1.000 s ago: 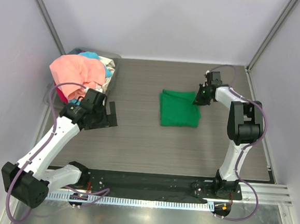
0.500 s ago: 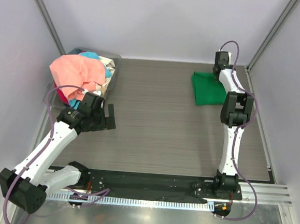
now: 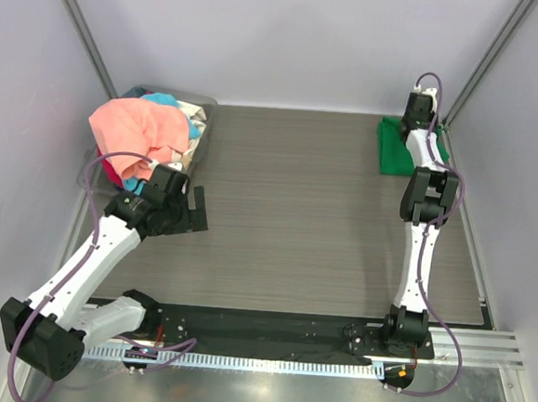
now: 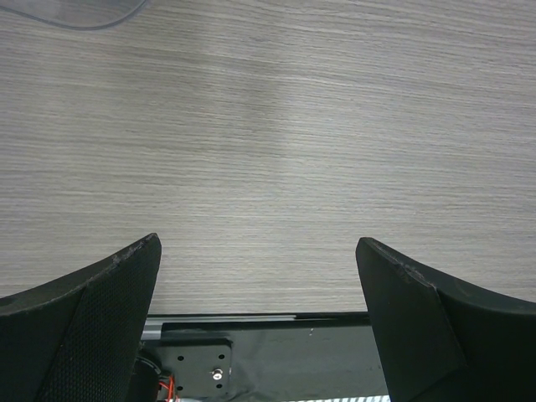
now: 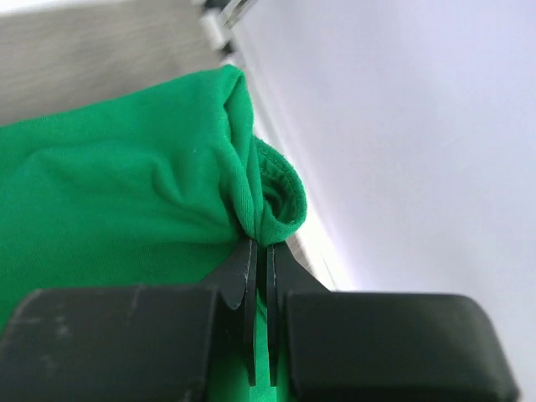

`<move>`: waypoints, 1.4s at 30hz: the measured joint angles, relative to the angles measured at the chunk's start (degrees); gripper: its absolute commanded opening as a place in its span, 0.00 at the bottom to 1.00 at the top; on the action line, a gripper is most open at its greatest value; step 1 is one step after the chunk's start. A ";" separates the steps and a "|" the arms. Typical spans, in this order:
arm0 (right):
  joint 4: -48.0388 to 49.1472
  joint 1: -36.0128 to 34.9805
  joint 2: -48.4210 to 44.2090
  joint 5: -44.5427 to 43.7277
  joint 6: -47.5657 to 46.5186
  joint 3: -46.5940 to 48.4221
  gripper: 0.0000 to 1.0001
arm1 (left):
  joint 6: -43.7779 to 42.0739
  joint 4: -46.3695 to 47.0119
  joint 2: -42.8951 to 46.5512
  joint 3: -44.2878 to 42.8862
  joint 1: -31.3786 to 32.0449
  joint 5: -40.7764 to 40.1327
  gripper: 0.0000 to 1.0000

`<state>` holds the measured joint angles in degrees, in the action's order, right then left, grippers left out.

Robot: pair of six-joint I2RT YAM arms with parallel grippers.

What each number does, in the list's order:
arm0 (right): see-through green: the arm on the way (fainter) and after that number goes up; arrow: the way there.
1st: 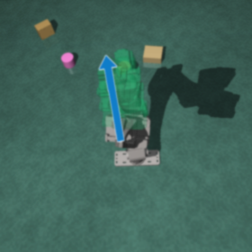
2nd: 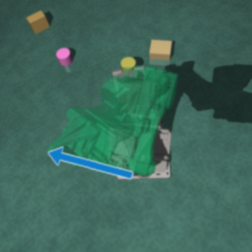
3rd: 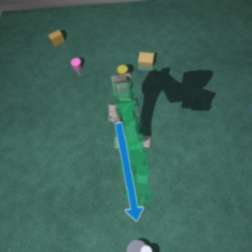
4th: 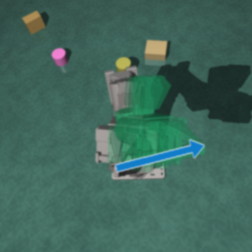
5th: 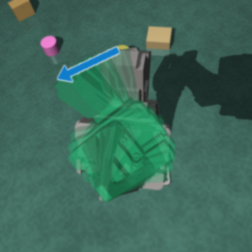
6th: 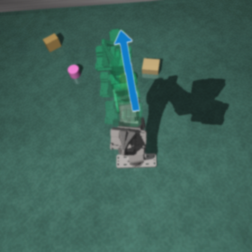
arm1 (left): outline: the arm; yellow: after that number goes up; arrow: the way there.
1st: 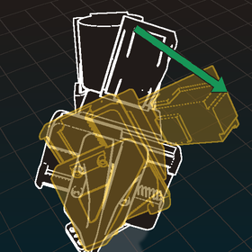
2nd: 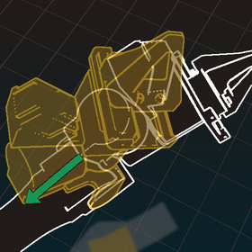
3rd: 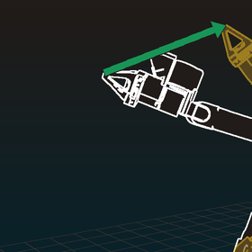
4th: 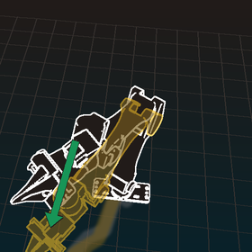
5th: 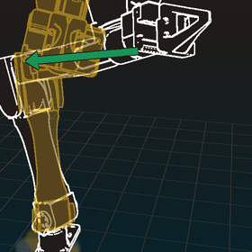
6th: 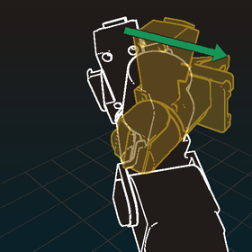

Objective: Fold and stack the t-shirts
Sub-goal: Neatly place the folded tshirt to the corner, then reset both grippers

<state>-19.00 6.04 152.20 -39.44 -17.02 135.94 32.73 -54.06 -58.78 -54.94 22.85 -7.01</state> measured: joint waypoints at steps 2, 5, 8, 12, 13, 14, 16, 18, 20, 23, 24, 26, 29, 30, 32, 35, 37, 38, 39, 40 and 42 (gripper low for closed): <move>2.93 0.52 0.63 -0.17 -1.33 0.66 0.01 | 0.00 0.11 -0.42 0.00 0.00 -0.13 1.00; 7.74 1.07 2.32 -0.48 -3.43 2.34 0.02 | 0.02 0.22 -0.87 0.00 0.00 -0.50 1.00; 12.39 1.14 4.33 -0.50 -5.49 4.15 0.06 | 0.02 0.24 -1.07 0.00 0.00 -0.59 1.00; 19.32 1.14 6.75 -0.48 -8.04 5.49 0.45 | 0.04 0.24 -1.29 0.00 0.00 -0.98 1.00; 20.96 1.14 7.23 -0.81 -8.63 5.64 0.58 | 0.04 0.24 -1.38 0.00 0.00 -1.03 1.00; 22.21 1.14 7.48 -1.05 -8.98 5.68 0.88 | 0.04 0.24 -1.49 0.00 0.00 -1.09 1.00; 24.39 1.11 7.61 -1.92 -9.68 5.70 1.00 | 0.07 0.24 -1.62 0.00 0.00 -1.27 1.00; 26.64 1.11 7.58 -2.93 -10.25 5.68 1.00 | 0.07 0.24 -1.68 0.00 0.00 -1.44 1.00; 29.14 1.11 7.23 -4.42 -10.21 4.96 1.00 | 0.07 0.24 -1.68 0.00 0.00 -1.51 1.00; 30.56 1.16 4.85 -6.25 -9.42 0.68 1.00 | 0.09 0.24 -1.55 0.02 0.00 -1.55 1.00; 30.51 1.14 3.26 -6.56 -8.63 -1.81 1.00 | 0.09 0.26 -1.33 0.04 0.00 -1.55 1.00; 29.68 1.14 -1.27 -6.73 -6.08 -7.85 1.00 | 0.09 0.35 -0.76 0.15 0.00 -1.55 1.00; 25.79 1.14 -9.73 -3.80 0.24 -16.33 1.00 | 0.09 0.52 0.28 0.33 0.00 -1.53 1.00; 24.11 1.16 -13.53 -1.11 2.97 -19.50 1.00 | 0.07 0.55 0.61 0.37 0.00 -1.55 1.00; 22.56 1.18 -20.24 4.09 7.45 -24.70 1.00 | 0.07 0.66 1.66 0.42 0.00 -1.53 1.00; 20.48 1.18 -31.91 15.15 15.41 -32.57 1.00 | 0.09 0.68 3.65 0.50 0.00 -1.55 1.00; 20.02 1.05 -38.97 22.40 20.83 -37.42 1.00 | 0.09 0.70 4.98 0.55 0.00 -1.57 1.00; 20.20 0.85 -42.82 26.10 23.85 -40.30 1.00 | 0.09 0.72 5.64 0.57 0.00 -1.57 1.00; 20.13 0.66 -45.99 29.22 26.38 -42.64 1.00 | 0.09 0.74 6.14 0.59 0.00 -1.60 1.00; 20.33 0.20 -49.20 32.35 29.00 -45.42 1.00 | 0.09 0.79 6.69 0.63 0.00 -1.60 1.00; 19.85 -2.01 -55.82 37.09 33.40 -51.28 1.00 | 0.09 0.85 7.56 0.68 0.00 -1.81 1.00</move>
<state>0.84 4.03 96.38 -2.35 16.38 84.66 32.82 -53.21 -51.22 -54.26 22.85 -8.82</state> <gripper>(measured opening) 0.996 0.996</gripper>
